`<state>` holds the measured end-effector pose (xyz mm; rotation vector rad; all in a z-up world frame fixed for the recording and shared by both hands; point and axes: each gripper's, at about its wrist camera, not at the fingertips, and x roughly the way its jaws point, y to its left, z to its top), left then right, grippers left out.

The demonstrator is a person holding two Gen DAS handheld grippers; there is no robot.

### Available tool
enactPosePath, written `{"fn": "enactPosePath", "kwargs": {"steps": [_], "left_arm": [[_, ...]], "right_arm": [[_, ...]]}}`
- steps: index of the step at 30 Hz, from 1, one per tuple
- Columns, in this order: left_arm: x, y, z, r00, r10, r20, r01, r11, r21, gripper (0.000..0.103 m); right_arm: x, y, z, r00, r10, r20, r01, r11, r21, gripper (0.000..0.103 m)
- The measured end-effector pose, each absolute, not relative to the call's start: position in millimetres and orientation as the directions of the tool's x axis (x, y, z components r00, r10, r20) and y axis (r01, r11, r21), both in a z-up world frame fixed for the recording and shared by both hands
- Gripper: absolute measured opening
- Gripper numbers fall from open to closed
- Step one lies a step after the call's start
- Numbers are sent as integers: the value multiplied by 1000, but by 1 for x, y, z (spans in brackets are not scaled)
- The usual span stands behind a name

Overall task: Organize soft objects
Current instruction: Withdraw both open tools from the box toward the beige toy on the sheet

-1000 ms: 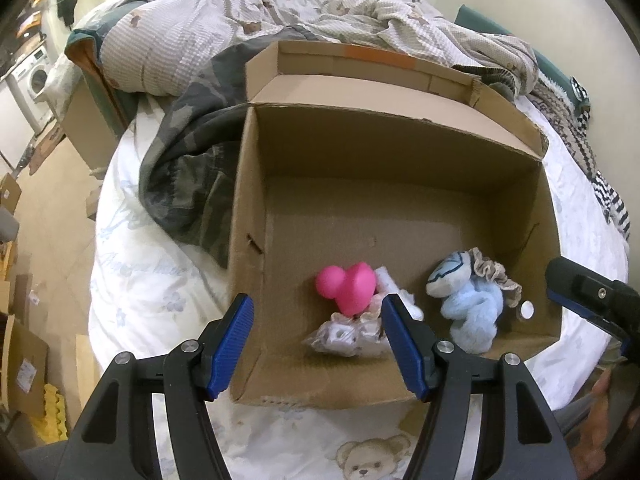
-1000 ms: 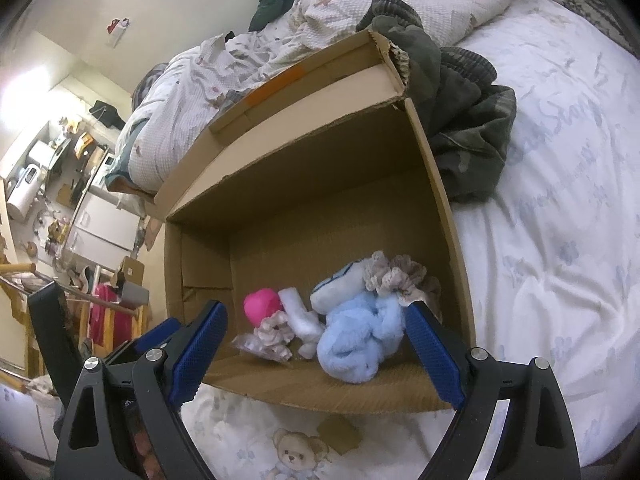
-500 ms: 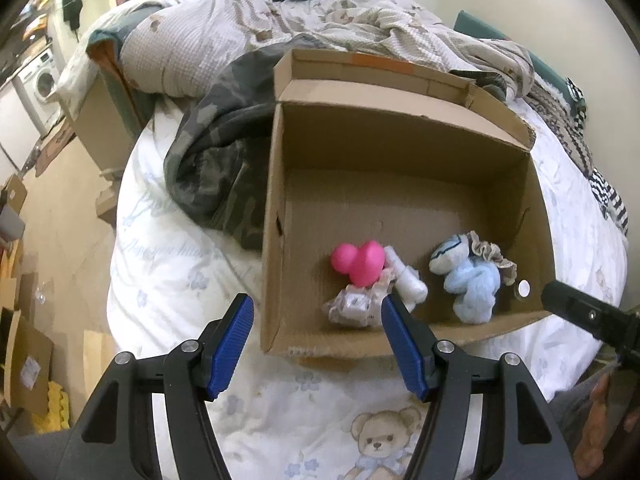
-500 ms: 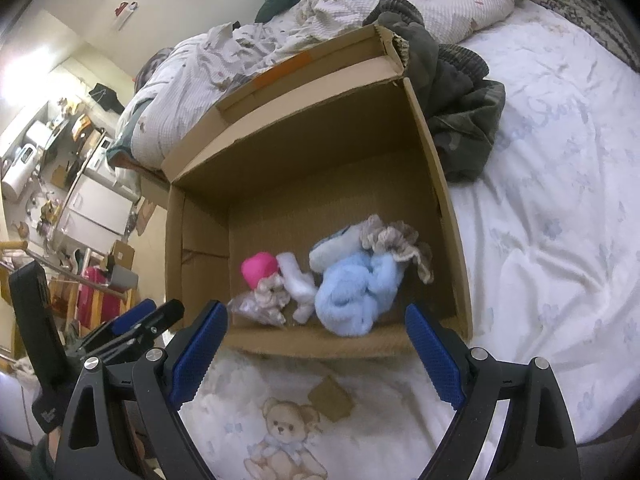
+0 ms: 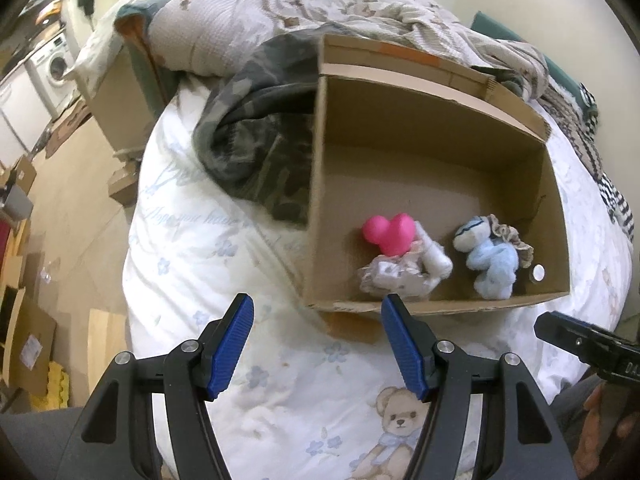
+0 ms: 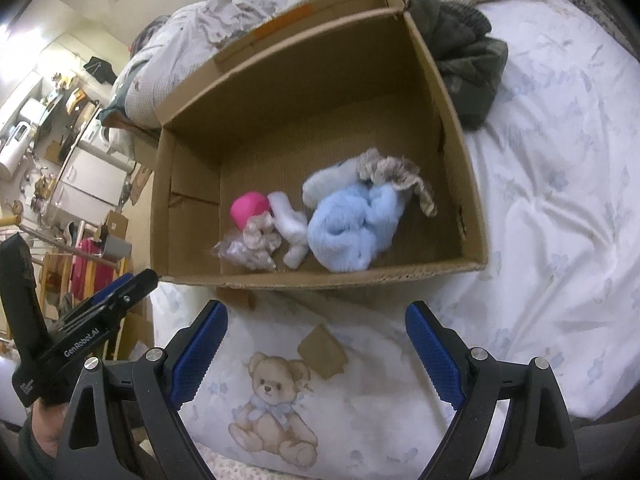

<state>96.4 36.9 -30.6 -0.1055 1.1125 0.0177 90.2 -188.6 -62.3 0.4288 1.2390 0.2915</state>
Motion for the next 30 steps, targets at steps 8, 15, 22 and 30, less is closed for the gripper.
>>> {"fn": "enactPosePath", "kwargs": {"steps": [8, 15, 22, 30], "left_arm": [[90, 64, -36, 427, -25, -904, -122, 989, -86, 63], [90, 76, -45, 388, -46, -921, -163, 979, -118, 63], [95, 69, -52, 373, -36, -927, -148, 984, -98, 63], [97, 58, -60, 357, -55, -933, -116, 988, -102, 63]], "right_arm": [[96, -163, -90, 164, 442, -882, -4, 894, 448, 96], [96, -118, -117, 49, 325, -944, -153, 937, 314, 69], [93, -103, -133, -10, 283, -959, -221, 935, 278, 27], [89, -115, -109, 42, 395, -918, -202, 903, 379, 9]]}}
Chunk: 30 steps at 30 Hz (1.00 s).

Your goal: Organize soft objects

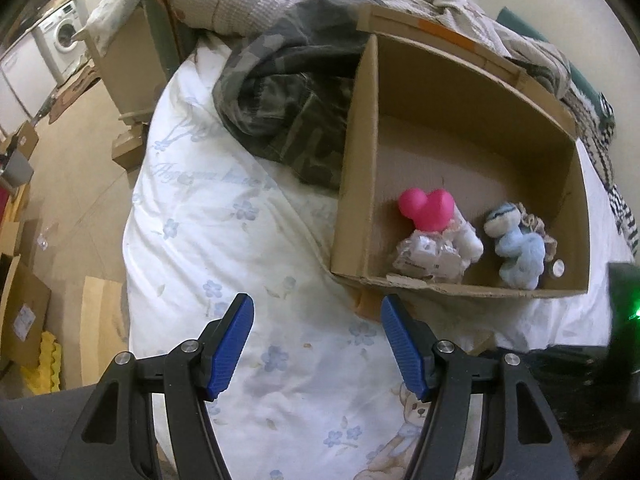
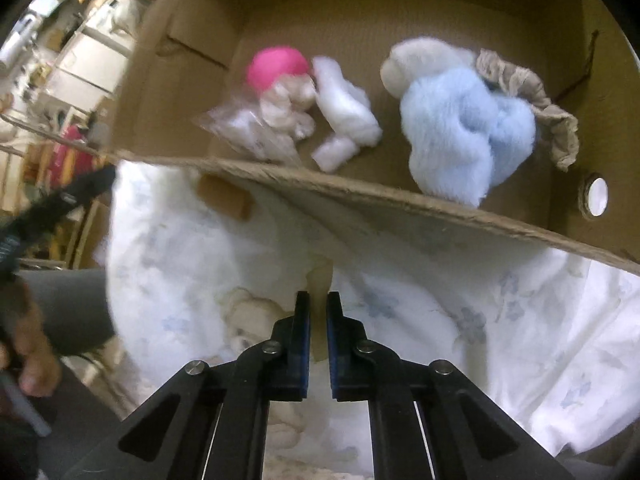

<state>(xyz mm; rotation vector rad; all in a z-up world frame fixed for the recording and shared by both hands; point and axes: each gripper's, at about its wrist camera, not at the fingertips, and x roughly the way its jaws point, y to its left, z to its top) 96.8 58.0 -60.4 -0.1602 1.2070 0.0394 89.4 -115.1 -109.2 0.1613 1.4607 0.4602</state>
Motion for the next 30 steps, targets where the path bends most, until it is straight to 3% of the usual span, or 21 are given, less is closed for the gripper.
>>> {"fn": "enactPosePath", "kwargs": {"steps": [11, 19, 24, 25, 26, 30], "left_arm": [[111, 4, -99, 318, -72, -945, 52, 997, -58, 62], [131, -12, -133, 242, -57, -969, 57, 997, -44, 61], [135, -10, -143, 218, -70, -974, 36, 997, -64, 38], [135, -9, -143, 219, -82, -972, 33, 997, -77, 30], [135, -8, -144, 214, -92, -973, 35, 996, -87, 8], [132, -4, -141, 210, -115, -971, 35, 993, -110, 8]], "right_arm": [[85, -157, -73, 135, 502, -854, -127, 864, 488, 9], [83, -165, -71, 166, 516, -841, -130, 856, 500, 9], [83, -168, -69, 163, 511, -844, -127, 859, 496, 9], [83, -168, -69, 163, 509, -845, -128, 860, 493, 9], [83, -167, -70, 162, 508, -846, -129, 861, 492, 9], [84, -164, -70, 157, 507, -848, -134, 861, 490, 9]]}}
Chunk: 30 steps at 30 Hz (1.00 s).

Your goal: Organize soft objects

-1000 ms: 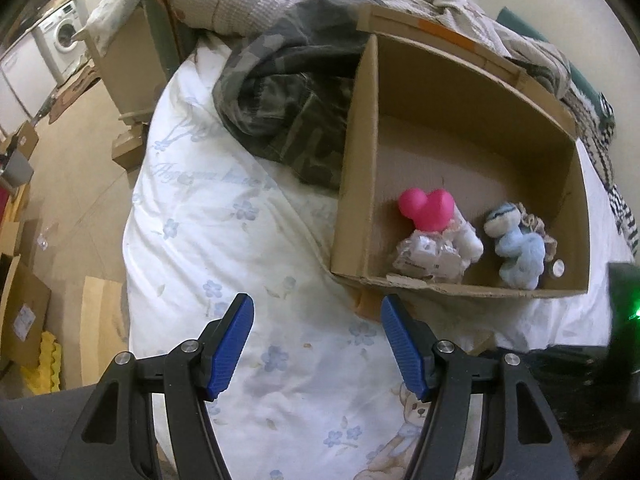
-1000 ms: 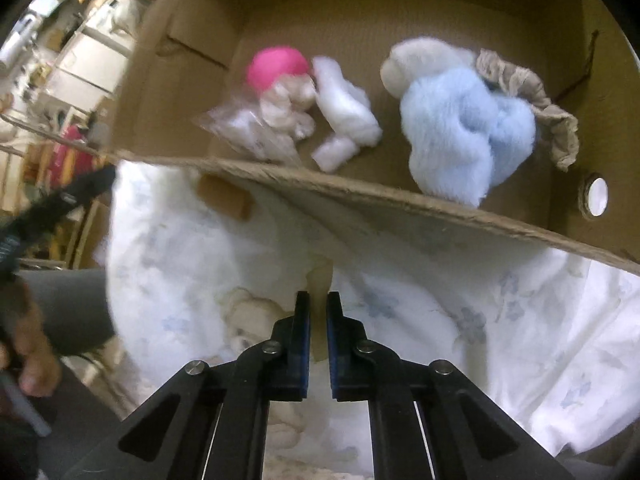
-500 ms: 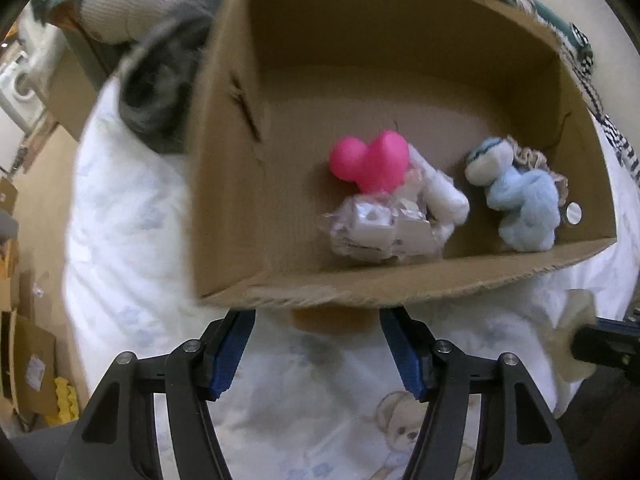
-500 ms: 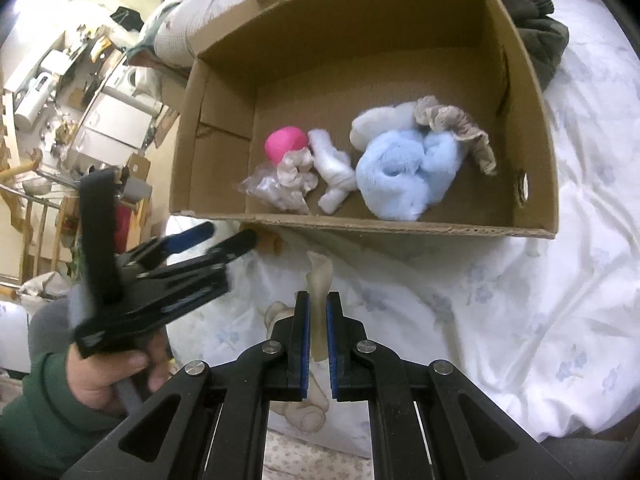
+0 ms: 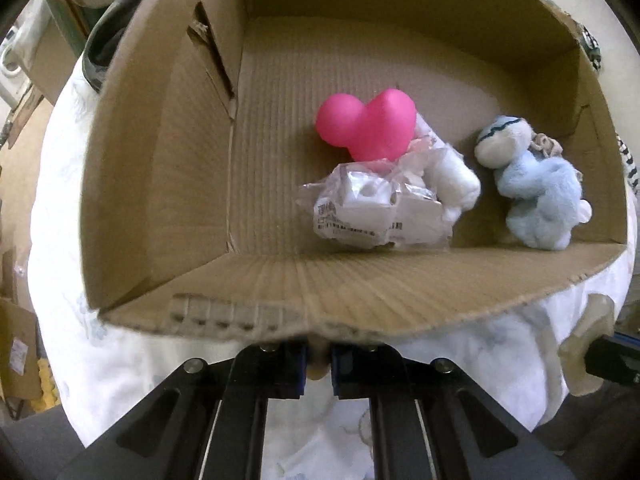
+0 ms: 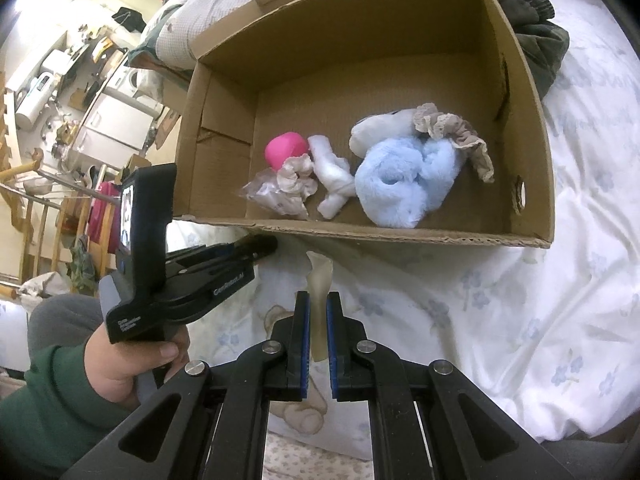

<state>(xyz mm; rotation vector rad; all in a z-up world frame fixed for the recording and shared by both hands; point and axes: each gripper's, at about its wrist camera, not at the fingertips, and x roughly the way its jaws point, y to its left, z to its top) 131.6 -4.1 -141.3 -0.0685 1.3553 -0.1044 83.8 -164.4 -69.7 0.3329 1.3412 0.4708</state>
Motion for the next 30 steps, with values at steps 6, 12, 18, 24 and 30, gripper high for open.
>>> {"fn": "enactPosePath", "kwargs": {"steps": [6, 12, 18, 24, 30], "left_arm": [[119, -1, -127, 234, -138, -963, 30, 990, -135, 8], [106, 1, -111, 263, -149, -953, 42, 989, -143, 8], [95, 4, -89, 291, -154, -944, 37, 988, -149, 8], [69, 10, -50, 339, -162, -927, 53, 987, -153, 8], [57, 15, -12, 414, -201, -888, 49, 979, -199, 8]], "right_arm": [[84, -162, -70, 154, 497, -854, -137, 867, 480, 9], [83, -159, -71, 151, 484, -862, -140, 874, 466, 9], [82, -157, -70, 157, 480, -863, -148, 875, 460, 9], [78, -153, -60, 174, 519, -837, -163, 854, 495, 9], [79, -157, -39, 233, 585, -777, -185, 811, 555, 9]]}}
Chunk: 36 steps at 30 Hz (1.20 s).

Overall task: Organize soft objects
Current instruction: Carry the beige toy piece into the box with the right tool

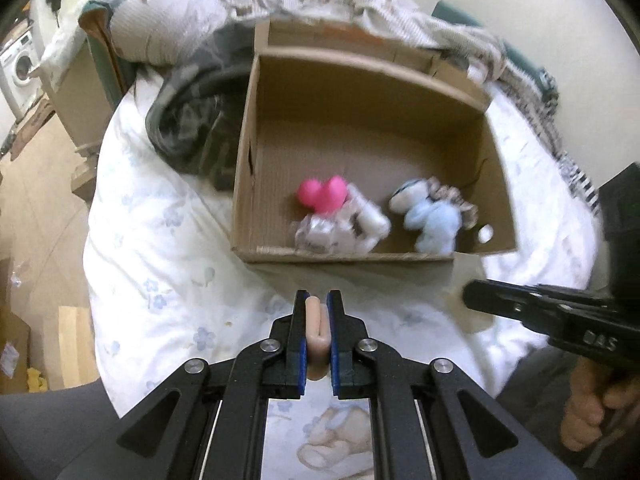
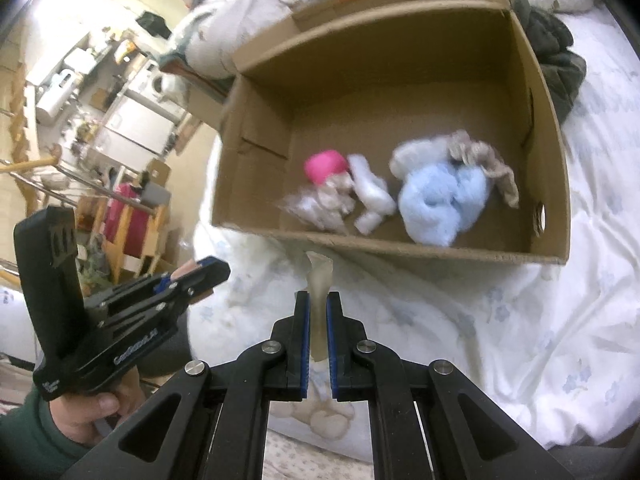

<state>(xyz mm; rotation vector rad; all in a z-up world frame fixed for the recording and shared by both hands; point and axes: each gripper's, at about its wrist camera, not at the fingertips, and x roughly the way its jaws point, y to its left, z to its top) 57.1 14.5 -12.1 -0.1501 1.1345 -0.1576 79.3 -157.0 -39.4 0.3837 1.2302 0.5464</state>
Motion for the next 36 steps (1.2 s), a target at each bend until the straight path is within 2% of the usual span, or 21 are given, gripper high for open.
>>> {"fn": "enactPosePath", "kwargs": {"steps": [7, 14, 18, 28, 36], "left_arm": [[68, 18, 32, 513, -216, -831, 50, 974, -222, 8], [91, 11, 56, 566, -213, -797, 91, 976, -196, 8], [105, 7, 53, 555, -230, -799, 99, 972, -211, 8], [137, -14, 22, 510, -236, -827, 135, 972, -194, 8], [151, -19, -13, 471, -215, -856, 131, 976, -173, 9]], "right_arm": [[83, -177, -4, 384, 670, -635, -193, 731, 655, 9], [95, -198, 7, 488, 664, -566, -134, 698, 703, 9], [104, -207, 1, 500, 655, -567, -91, 690, 718, 9], [122, -208, -20, 481, 603, -637, -8, 729, 684, 10], [132, -197, -33, 433, 582, -688, -3, 764, 645, 10]]}}
